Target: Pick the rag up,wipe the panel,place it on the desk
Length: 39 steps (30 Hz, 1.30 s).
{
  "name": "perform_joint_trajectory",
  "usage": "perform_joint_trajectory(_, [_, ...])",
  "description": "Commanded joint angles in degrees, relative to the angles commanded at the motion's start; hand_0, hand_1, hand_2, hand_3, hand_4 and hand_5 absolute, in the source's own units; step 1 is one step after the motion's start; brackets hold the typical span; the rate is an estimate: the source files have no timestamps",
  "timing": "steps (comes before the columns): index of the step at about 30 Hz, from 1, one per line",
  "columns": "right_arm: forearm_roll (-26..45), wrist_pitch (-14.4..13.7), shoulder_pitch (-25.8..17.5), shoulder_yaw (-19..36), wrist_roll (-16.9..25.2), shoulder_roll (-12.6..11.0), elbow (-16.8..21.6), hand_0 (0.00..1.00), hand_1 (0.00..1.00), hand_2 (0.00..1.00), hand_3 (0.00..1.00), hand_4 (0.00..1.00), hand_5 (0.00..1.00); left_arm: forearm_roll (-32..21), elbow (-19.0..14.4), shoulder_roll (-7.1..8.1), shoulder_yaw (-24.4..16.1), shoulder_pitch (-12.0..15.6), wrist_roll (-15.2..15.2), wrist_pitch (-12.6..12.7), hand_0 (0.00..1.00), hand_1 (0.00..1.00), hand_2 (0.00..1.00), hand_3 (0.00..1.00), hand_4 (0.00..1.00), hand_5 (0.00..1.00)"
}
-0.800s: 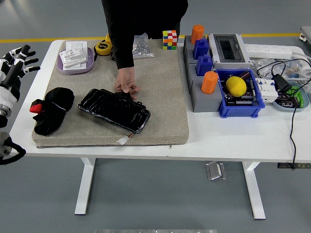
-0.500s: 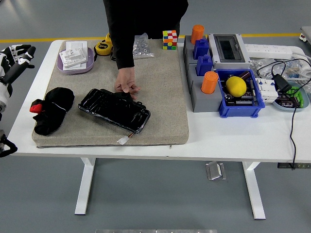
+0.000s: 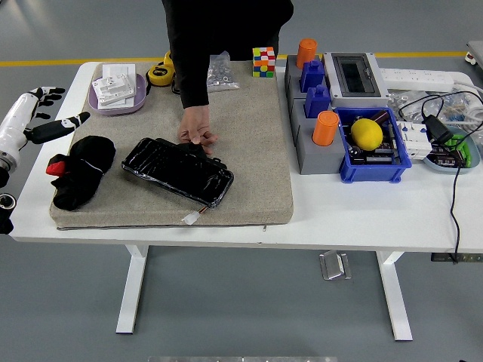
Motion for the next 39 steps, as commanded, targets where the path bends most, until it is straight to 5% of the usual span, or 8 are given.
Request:
perform_joint_trajectory(13, [-0.3, 0.1, 0.1, 0.1, 0.1, -0.4, 0.7, 0.708, 0.585, 0.652, 0.577, 0.996, 0.526, 4.5, 6.9, -1.87, 3.6, -2.0, 3.7, -0.6, 0.684, 0.905, 0.911, 0.84, 0.937, 0.478])
perform_joint_trajectory(28, [-0.7, 0.0, 0.3, 0.2, 0.2, -0.7, 1.3, 0.708, 0.585, 0.65, 0.577, 0.998, 0.53, 4.3, 15.0, -4.52, 6.3, -4.7, 3.6, 1.4, 0.658, 0.9, 0.905, 0.835, 0.965, 0.476])
perform_joint_trajectory(39, [-1.2, -0.2, 0.5, 0.8, 0.2, -0.8, 1.4, 0.708, 0.585, 0.65, 0.578, 0.998, 0.53, 3.4, 17.1, -5.73, 7.6, -5.2, 4.1, 2.0, 0.651, 0.897, 0.905, 0.834, 0.967, 0.47])
